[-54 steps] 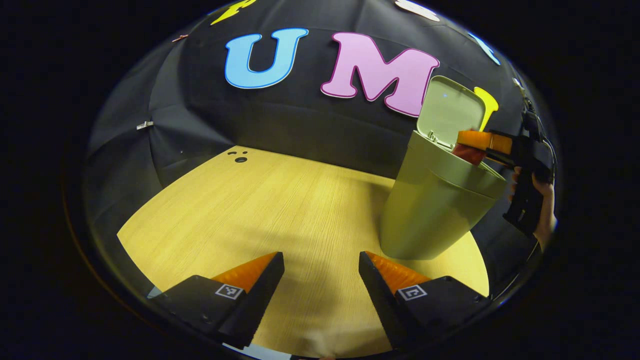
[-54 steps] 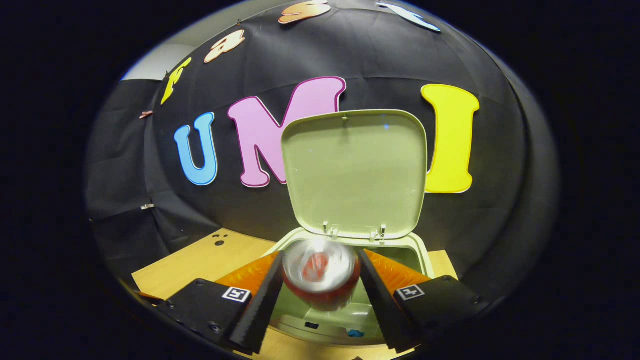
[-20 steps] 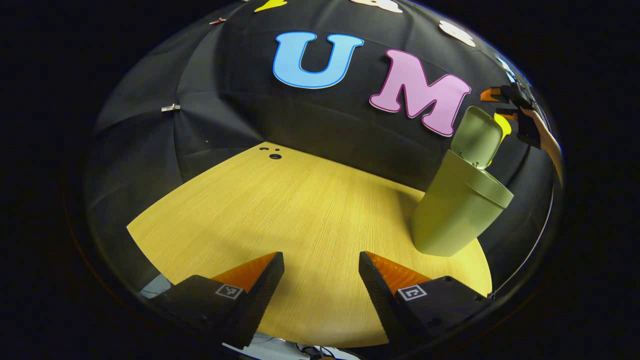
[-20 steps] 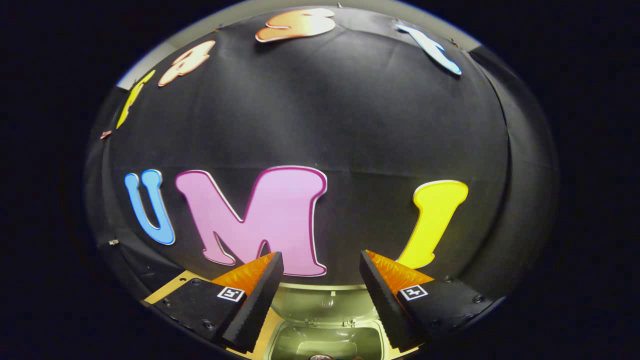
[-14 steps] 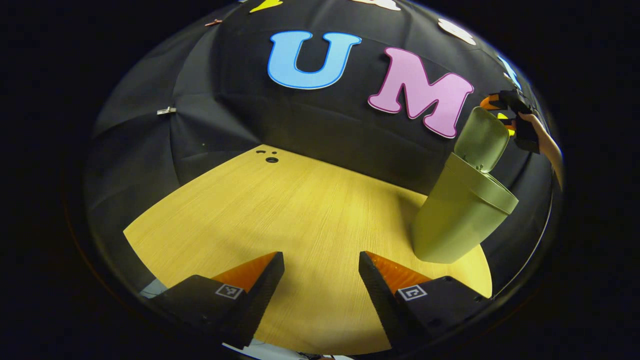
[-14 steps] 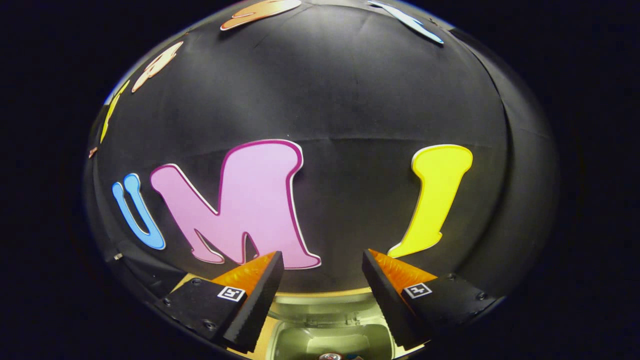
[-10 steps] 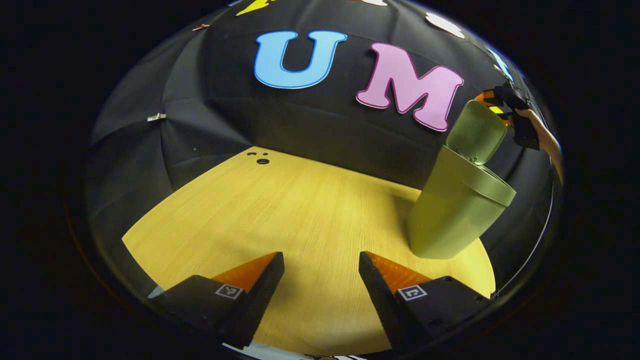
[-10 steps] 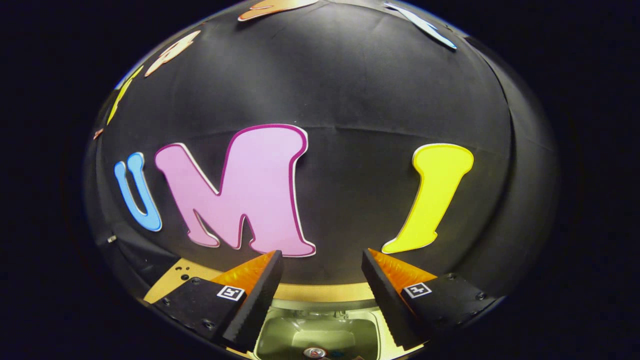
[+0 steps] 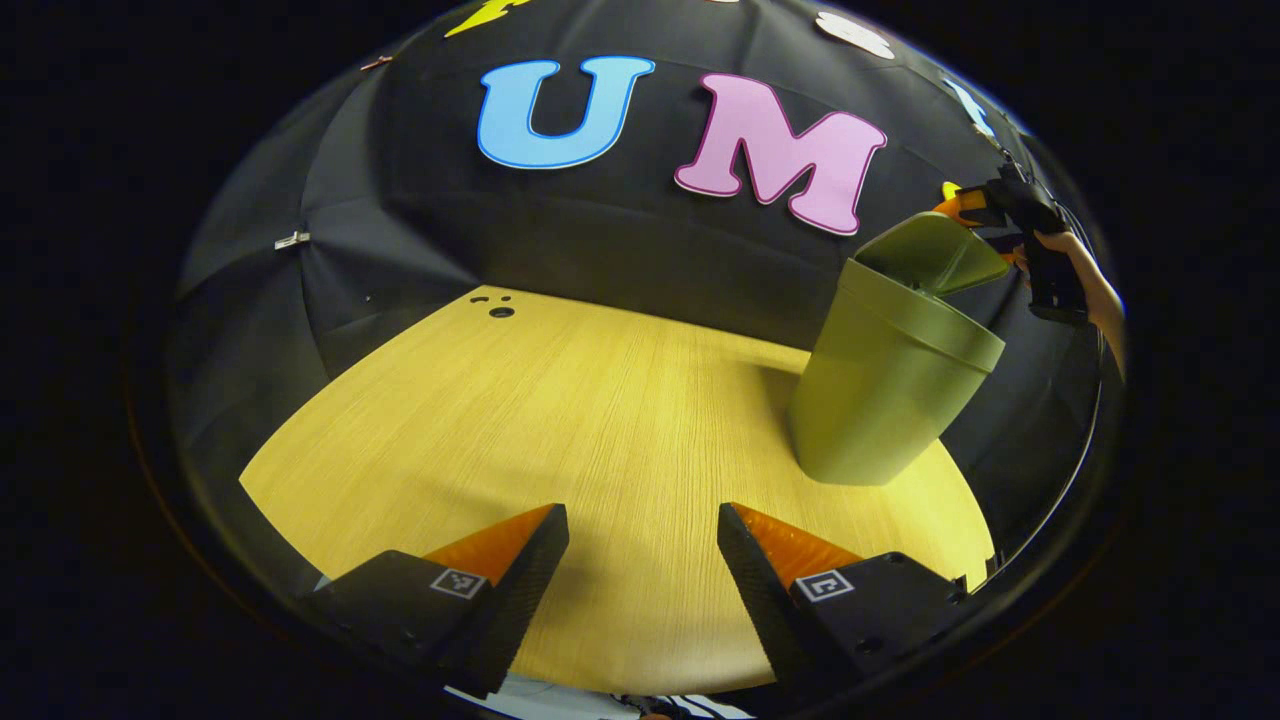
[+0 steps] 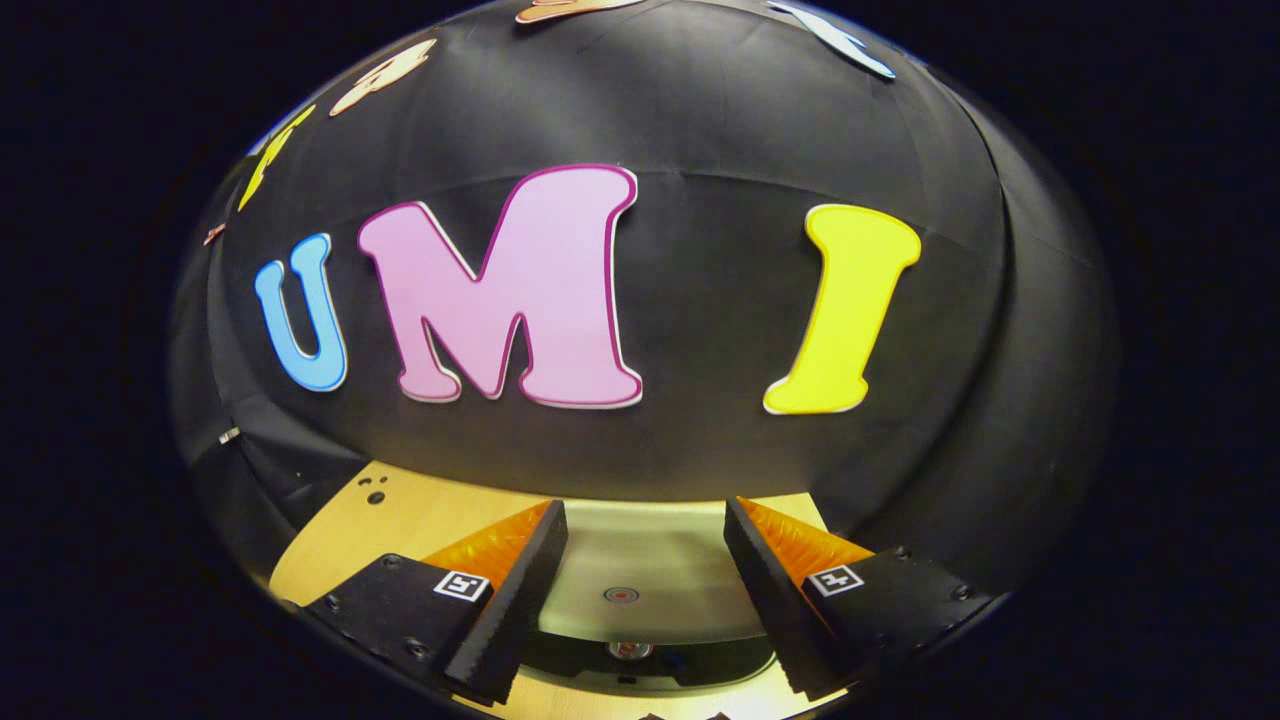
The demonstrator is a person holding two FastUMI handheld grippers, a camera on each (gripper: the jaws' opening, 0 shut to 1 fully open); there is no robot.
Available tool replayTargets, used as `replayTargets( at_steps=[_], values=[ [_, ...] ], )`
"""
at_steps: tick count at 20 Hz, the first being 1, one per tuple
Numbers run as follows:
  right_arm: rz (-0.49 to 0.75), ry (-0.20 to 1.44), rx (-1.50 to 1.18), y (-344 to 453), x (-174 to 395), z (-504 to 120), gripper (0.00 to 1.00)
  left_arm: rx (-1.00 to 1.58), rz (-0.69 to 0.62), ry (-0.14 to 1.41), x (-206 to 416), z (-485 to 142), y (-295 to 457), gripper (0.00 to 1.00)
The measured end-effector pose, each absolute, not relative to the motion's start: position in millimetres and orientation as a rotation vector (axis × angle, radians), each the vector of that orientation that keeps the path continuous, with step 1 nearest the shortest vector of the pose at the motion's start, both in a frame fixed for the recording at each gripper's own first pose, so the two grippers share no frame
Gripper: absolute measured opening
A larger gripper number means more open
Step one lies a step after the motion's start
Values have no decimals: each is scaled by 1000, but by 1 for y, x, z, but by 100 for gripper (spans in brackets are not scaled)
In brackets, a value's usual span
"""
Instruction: Press the lid of the desktop garbage bin to open it, pick up the crumpled paper on the desktop and throw it into the bin, then pick up the pop can on the desktop and drop it into the bin, and finally close the garbage bin lid.
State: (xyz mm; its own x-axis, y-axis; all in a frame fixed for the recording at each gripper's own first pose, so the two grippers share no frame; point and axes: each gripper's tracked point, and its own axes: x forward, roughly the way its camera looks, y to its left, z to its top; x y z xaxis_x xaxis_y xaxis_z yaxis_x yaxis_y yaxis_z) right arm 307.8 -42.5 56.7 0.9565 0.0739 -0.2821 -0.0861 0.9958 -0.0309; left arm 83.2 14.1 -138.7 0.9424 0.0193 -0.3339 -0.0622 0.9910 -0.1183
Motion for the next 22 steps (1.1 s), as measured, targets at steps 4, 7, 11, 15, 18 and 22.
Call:
replayTargets(
  at_steps=[4,7,11,15,18,22],
  values=[
    [64,330,-1,-47,282,16,99,-112,22,344,68,-146,9,96],
    [50,361,19,-51,263,-12,99,-94,25,345,59,-152,8,96],
    [45,330,-22,-50,254,-12,100,-106,19,345,50,-154,4,96],
    [84,338,-24,-47,251,-17,100,-95,24,340,44,-157,5,96],
    [98,343,-32,-45,252,-22,100,-106,28,334,43,-157,4,96],
    [132,304,-64,-38,247,-22,100,-94,26,294,48,-144,-2,96]
  ],
)
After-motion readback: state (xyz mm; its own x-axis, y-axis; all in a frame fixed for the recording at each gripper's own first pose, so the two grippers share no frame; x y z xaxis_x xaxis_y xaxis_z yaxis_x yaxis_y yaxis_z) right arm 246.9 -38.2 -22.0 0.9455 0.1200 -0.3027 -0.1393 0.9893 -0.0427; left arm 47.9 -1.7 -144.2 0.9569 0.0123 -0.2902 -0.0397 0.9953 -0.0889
